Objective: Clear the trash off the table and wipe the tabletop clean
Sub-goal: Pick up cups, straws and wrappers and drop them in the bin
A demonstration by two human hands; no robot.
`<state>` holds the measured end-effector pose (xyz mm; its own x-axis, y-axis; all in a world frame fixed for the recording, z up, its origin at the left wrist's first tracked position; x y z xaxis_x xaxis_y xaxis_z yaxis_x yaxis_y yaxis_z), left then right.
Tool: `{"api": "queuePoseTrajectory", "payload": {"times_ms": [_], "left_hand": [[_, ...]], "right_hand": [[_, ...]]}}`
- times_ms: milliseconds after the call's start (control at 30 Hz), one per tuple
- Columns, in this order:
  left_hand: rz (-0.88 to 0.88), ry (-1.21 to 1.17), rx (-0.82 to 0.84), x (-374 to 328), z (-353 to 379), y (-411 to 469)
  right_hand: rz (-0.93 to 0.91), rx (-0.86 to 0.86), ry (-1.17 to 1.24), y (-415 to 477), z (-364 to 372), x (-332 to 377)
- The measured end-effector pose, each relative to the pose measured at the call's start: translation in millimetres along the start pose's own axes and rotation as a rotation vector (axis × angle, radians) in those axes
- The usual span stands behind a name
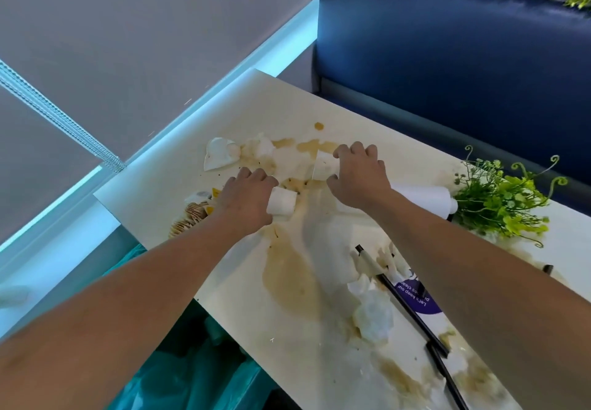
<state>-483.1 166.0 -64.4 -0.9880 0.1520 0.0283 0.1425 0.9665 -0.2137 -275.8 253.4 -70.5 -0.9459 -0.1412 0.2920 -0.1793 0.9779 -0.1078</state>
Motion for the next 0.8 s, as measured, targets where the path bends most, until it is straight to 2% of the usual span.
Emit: {"api": "queuePoseTrajectory", "payload": {"times_ms": [300, 600, 800], "left_hand": [[0.059, 0.157, -0.002, 3, 8, 16], [0.07, 0.142, -0.01, 0, 11, 19], [0.066, 0.079, -0.053, 2, 9, 15]], "right_hand": [[0.054, 0.084, -0.118, 27, 23, 5], [0.047, 0.056, -0.209, 38, 30, 2], [0.068, 0.095, -0.141, 41, 34, 2]]}}
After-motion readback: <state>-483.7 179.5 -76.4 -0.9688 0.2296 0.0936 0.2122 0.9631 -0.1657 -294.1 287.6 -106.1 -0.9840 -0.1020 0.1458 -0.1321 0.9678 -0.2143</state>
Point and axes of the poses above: each hand's wrist, its own y-axis towards the middle knuckle, its own z-axis out of the palm, x = y × z, the point moved 2 cm from there along y, towards the middle knuckle, and after that the axes turned 9 degrees about z, right-handed, at the moved point
